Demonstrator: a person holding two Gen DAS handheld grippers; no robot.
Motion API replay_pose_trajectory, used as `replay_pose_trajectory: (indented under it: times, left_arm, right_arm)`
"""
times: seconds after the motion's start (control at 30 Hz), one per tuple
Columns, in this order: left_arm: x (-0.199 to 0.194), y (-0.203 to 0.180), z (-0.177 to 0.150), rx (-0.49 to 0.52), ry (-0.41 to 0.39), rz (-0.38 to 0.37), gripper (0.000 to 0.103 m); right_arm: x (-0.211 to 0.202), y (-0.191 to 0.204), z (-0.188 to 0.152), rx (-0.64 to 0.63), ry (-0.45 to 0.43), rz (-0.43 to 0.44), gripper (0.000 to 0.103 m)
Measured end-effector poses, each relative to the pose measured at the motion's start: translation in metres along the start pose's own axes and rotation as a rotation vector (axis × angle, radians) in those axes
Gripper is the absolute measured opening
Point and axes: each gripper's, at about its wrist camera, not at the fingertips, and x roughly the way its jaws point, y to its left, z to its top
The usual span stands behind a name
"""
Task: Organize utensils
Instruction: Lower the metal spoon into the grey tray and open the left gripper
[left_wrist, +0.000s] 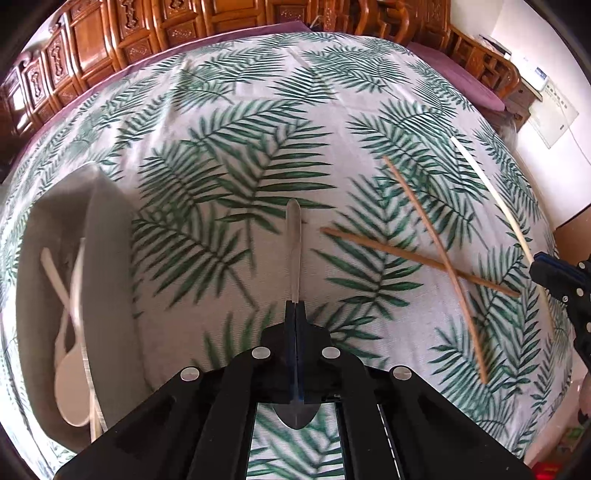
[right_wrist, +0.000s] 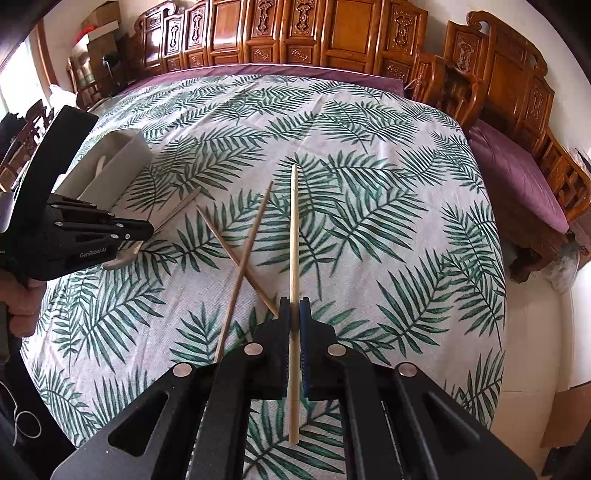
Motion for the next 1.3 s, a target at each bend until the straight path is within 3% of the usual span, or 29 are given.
replay_pose_trajectory:
  times: [0.33, 0.6, 0.8, 0.97, 1.1, 1.3]
  left_arm:
    - [-0.027, 0.019, 0.004, 0.003, -0.071, -0.009, 0.0]
    - [-0.071, 0.051, 0.005, -0.029, -0.151, -0.023, 0.0]
    - [-0.098, 0.101, -0.003, -0.063, -0.187, 0.007, 0.0]
    - [-0.094, 0.145, -0.017, -0.09, -0.166, 0.018, 0.0]
    - [-0.087, 0.164, -0.022, -0.106, -0.157, -0.001, 0.0]
    - [-0.1, 0.179, -0.032, -0.109, -0.205, -0.02, 0.001]
  right_arm:
    - [0.0, 0.023, 0.015, -0.026, -0.005, 0.01, 0.006]
    - [-0.006, 0.055, 0.041, -0.049, -0.036, 0.046, 0.006]
    - [-0.004, 0.103, 0.068, -0.051, -0.068, 0.121, 0.006]
    - [0.002, 0.155, 0.09, -0.064, -0.077, 0.183, 0.006]
    - [0.01, 0.188, 0.104, -0.034, -0.069, 0.237, 0.006]
    - [0.024, 0.223, 0.124, 0.031, -0.049, 0.313, 0.006]
